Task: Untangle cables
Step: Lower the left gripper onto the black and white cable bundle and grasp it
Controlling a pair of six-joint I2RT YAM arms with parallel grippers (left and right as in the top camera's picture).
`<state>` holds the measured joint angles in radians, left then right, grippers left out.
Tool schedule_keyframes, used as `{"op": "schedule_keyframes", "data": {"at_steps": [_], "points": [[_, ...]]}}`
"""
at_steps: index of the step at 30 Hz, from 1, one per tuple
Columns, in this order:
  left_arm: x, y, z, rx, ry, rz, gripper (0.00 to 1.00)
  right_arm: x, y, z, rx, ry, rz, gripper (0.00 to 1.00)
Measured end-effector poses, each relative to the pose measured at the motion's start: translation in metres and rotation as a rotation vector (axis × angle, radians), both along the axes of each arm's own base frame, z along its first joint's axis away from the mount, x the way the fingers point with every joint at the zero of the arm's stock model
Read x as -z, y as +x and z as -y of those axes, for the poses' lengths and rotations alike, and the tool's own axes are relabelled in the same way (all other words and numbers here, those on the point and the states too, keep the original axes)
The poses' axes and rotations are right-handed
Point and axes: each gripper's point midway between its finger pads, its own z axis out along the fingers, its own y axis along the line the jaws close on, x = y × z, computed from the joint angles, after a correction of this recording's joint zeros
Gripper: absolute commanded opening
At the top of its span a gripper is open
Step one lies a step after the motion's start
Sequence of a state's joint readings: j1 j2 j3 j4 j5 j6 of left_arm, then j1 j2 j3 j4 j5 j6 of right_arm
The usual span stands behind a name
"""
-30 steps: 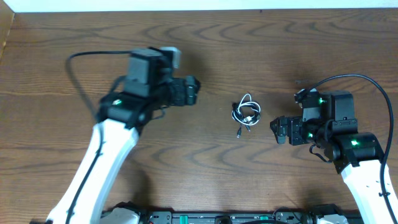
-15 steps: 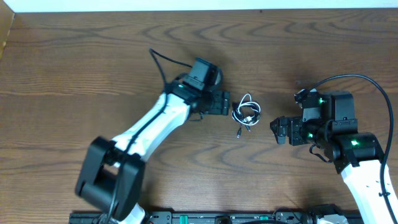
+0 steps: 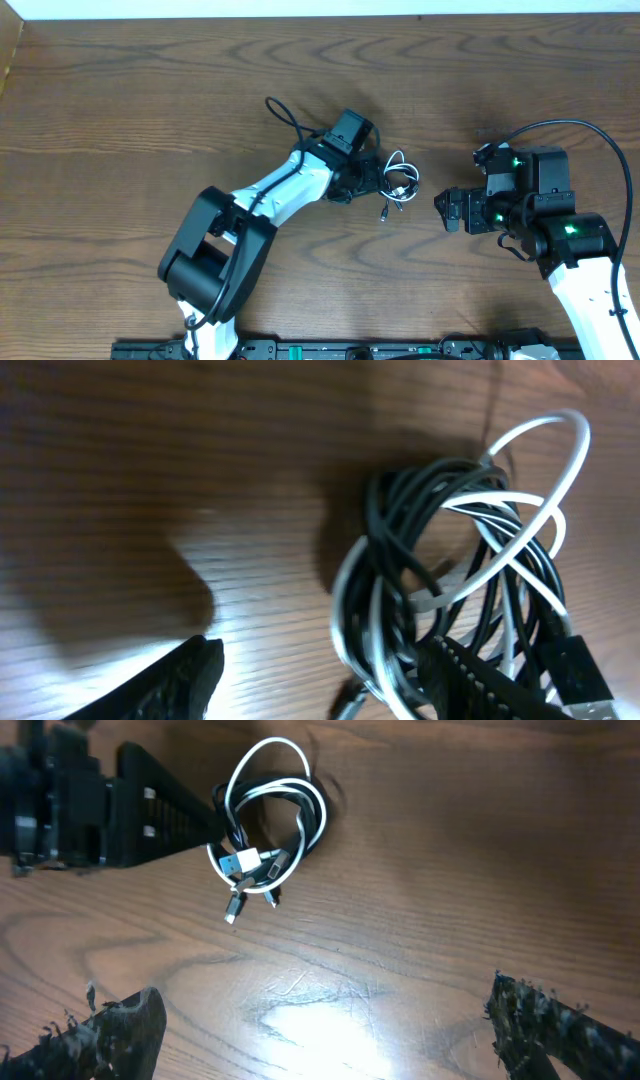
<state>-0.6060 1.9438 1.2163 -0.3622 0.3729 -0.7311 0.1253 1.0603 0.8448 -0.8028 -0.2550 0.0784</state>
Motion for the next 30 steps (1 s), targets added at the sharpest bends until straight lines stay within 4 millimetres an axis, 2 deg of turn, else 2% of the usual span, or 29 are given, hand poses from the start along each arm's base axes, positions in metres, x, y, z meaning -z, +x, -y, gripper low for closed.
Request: {"op": "schedule_keyframes", "data": {"at_steps": [2, 7, 10, 14, 16, 18, 20, 23, 30], "points": [[0.002, -0.003, 0.007, 0.002, -0.015, -0.01, 0.63, 0.0, 0.0, 0.0, 0.0, 0.0, -0.002, 0.99], [0.004, -0.01, 0.016, 0.004, -0.027, -0.031, 0.45, 0.001, -0.002, 0.0, 0.0, -0.001, -0.008, 0.99], [0.004, -0.011, 0.017, -0.007, -0.029, -0.039, 0.4, 0.001, -0.002, 0.0, 0.0, -0.001, -0.011, 0.99], [0.005, -0.012, 0.017, -0.029, -0.026, -0.049, 0.37, 0.002, -0.004, 0.0, 0.0, -0.002, -0.017, 0.99], [0.007, -0.014, 0.016, -0.035, -0.019, -0.054, 0.32, 0.003, -0.004, 0.001, 0.0, -0.003, -0.021, 0.99], [0.01, -0.018, 0.015, -0.035, -0.002, -0.06, 0.22, 0.003, -0.005, 0.001, 0.0, -0.003, -0.024, 0.99], [0.013, -0.023, 0.013, -0.022, 0.022, -0.064, 0.19, 0.003, -0.005, 0.001, 0.0, -0.003, -0.025, 0.99], [0.019, -0.033, 0.004, 0.019, 0.084, -0.075, 0.08, 0.004, -0.006, 0.001, 0.0, -0.004, -0.029, 0.99], [0.022, -0.043, -0.011, 0.176, 0.174, -0.031, 0.08, 0.004, -0.006, 0.001, 0.0, -0.004, -0.03, 0.99]]}}
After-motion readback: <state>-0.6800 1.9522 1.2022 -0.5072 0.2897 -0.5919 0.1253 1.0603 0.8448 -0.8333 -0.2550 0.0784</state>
